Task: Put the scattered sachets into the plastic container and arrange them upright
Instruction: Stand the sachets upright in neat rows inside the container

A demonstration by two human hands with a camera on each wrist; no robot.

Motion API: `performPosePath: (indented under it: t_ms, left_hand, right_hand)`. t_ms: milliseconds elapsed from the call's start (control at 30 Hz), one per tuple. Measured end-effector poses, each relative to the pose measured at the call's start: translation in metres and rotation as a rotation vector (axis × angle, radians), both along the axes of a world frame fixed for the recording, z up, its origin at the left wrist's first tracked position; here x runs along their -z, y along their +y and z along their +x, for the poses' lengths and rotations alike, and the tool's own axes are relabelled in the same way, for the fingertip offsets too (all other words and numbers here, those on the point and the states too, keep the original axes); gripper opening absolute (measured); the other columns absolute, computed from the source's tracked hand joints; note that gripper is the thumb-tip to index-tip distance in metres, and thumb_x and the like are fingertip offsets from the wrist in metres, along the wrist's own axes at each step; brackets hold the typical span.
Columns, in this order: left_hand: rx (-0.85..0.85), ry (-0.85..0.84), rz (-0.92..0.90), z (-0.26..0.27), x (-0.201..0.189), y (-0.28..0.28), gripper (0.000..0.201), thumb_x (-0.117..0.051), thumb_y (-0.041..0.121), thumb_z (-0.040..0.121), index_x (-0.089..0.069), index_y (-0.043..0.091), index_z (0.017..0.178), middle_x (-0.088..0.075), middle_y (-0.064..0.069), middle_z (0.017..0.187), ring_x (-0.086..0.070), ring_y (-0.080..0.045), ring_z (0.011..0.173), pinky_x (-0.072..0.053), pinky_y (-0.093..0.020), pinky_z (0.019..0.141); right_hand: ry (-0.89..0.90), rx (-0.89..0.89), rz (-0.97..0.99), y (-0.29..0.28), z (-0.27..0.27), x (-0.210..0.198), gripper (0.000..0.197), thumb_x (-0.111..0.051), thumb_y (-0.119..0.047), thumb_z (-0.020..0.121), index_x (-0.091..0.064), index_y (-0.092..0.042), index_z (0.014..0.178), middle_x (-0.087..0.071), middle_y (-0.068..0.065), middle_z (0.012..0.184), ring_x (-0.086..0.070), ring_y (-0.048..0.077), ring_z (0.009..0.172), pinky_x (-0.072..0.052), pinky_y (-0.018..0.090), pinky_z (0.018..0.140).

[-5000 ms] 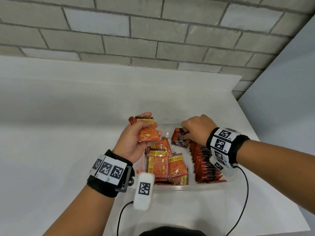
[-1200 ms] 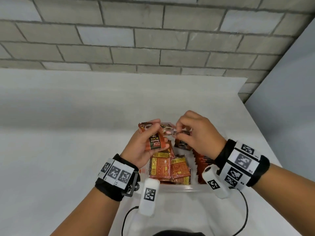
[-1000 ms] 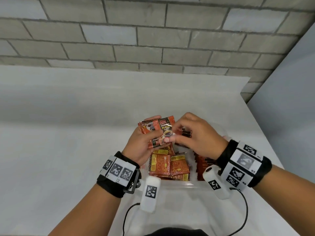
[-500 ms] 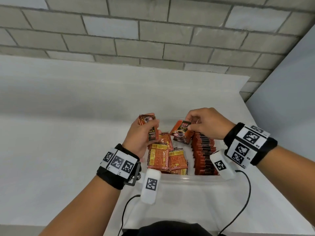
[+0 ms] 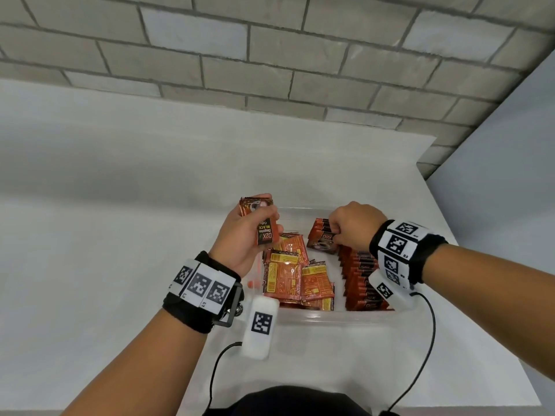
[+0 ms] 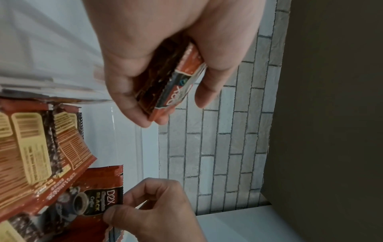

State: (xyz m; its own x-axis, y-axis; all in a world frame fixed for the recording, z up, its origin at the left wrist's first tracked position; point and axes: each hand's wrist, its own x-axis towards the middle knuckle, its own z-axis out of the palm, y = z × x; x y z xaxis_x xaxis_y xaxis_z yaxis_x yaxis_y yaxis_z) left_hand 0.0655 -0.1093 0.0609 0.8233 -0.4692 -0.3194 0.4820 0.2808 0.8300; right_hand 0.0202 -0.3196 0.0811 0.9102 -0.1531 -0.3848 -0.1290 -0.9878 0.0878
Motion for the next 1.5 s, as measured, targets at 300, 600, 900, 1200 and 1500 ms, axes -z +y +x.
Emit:
performPosePath:
  t_ms: [300,600,900,1200,1500]
  left_hand:
    - [0.032,0.007,0.003,0.003,-0.001,0.002,0.013,-0.059,0.013,0.092,-0.06,0.016,0.104,-0.064,-0.005,0.083,-0.065,-0.017,0.069,-0.055,-0.032,0.063]
    - [0.032,0.02,0.012,0.002,-0.003,0.001,0.011,-0.059,0.013,0.092,-0.06,0.015,0.102,-0.063,-0.007,0.084,-0.065,-0.019,0.07,-0.055,-0.032,0.063]
    - [0.027,0.082,-0.027,-0.002,-0.007,0.0,0.014,-0.056,0.014,0.093,-0.056,0.008,0.106,-0.061,-0.01,0.082,-0.067,-0.022,0.063,-0.058,-0.032,0.057]
    - [0.046,0.078,-0.006,-0.001,-0.003,-0.003,0.019,-0.057,0.015,0.092,-0.056,0.006,0.11,-0.063,-0.009,0.081,-0.068,-0.023,0.066,-0.058,-0.036,0.064]
    - [0.12,0.109,-0.078,-0.001,-0.003,-0.004,0.024,-0.047,0.002,0.093,-0.06,0.01,0.111,-0.069,-0.015,0.089,-0.07,-0.032,0.077,-0.058,-0.041,0.072]
  right_hand:
    - [0.082,-0.073,-0.174,0.006,0.003,0.007,0.013,-0.056,-0.013,0.087,-0.065,-0.009,0.095,-0.065,0.008,0.094,-0.061,0.024,0.076,-0.04,0.027,0.06]
    - [0.063,-0.083,-0.173,0.005,0.002,0.004,0.012,-0.055,-0.016,0.089,-0.063,-0.01,0.097,-0.065,0.007,0.094,-0.054,0.021,0.072,-0.033,0.026,0.056]
    - [0.025,-0.058,-0.105,0.001,0.0,0.001,0.023,-0.064,-0.031,0.087,-0.059,-0.014,0.101,-0.062,0.004,0.097,-0.053,0.019,0.077,-0.037,0.028,0.064]
    - [-0.017,-0.076,-0.115,-0.001,0.0,0.001,0.019,-0.062,-0.028,0.089,-0.061,-0.01,0.094,-0.065,0.006,0.09,-0.056,0.021,0.073,-0.038,0.028,0.062]
    - [-0.16,0.021,0.113,-0.007,-0.004,-0.01,0.028,-0.058,-0.044,0.089,-0.058,-0.02,0.102,-0.061,-0.002,0.096,-0.055,0.016,0.081,-0.039,0.027,0.068]
